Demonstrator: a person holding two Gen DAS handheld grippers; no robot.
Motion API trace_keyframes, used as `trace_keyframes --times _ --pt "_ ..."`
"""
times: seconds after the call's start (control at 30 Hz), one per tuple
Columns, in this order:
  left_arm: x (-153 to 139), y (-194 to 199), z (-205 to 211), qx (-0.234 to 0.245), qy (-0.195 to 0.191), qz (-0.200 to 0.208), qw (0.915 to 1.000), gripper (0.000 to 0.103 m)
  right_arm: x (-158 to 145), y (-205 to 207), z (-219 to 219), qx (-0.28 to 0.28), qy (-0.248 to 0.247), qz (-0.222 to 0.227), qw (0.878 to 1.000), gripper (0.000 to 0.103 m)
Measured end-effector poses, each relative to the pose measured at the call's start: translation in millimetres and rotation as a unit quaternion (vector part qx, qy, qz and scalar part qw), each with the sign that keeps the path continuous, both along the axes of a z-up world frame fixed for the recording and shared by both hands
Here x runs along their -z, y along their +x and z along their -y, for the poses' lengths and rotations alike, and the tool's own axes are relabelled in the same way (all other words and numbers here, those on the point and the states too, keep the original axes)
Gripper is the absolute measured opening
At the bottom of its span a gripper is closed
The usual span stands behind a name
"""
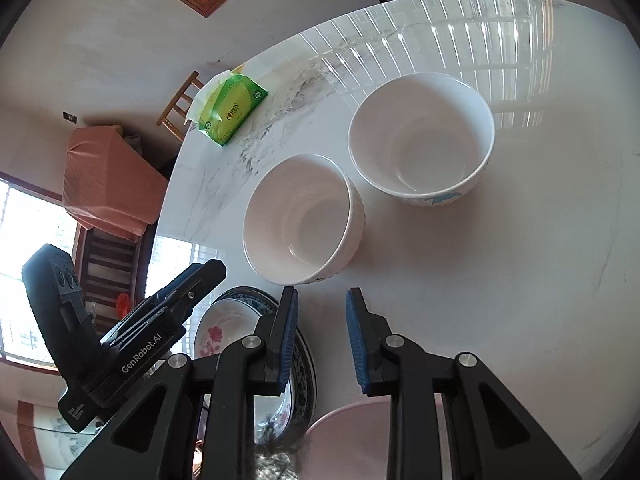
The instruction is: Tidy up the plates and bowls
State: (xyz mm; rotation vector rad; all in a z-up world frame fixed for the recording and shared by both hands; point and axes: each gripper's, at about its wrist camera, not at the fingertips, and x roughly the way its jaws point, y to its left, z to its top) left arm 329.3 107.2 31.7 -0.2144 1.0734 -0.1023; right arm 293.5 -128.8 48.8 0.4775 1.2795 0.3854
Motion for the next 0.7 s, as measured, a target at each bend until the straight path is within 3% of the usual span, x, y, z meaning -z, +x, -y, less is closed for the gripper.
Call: trace_keyframes --times 0.13,0.27,0.5,0.7 --pt "20.9 22.1 -3.9 -0.001 -0.027 -0.031 0.9992 0.042 9.4 11.8 -3.1 0.007 -0.009 -0.006 1.0 0.025" --pt "30.0 32.2 -0.7 0.002 -0.029 -0.034 0.999 0.042 19.5 21.5 -5.8 0.008 -0.012 -0.016 1.0 0.025" --pt "38.5 39.3 8.6 0.001 0.001 -0.029 0.9996 0.042 33.6 31.7 -11.7 0.012 -0.021 -0.031 0.999 0.025" --pt "51.4 44.7 14.5 0.002 -0.004 -0.041 0.9991 0.042 44.3 38.4 -22.8 0.0 -0.033 -0.046 0.998 0.025"
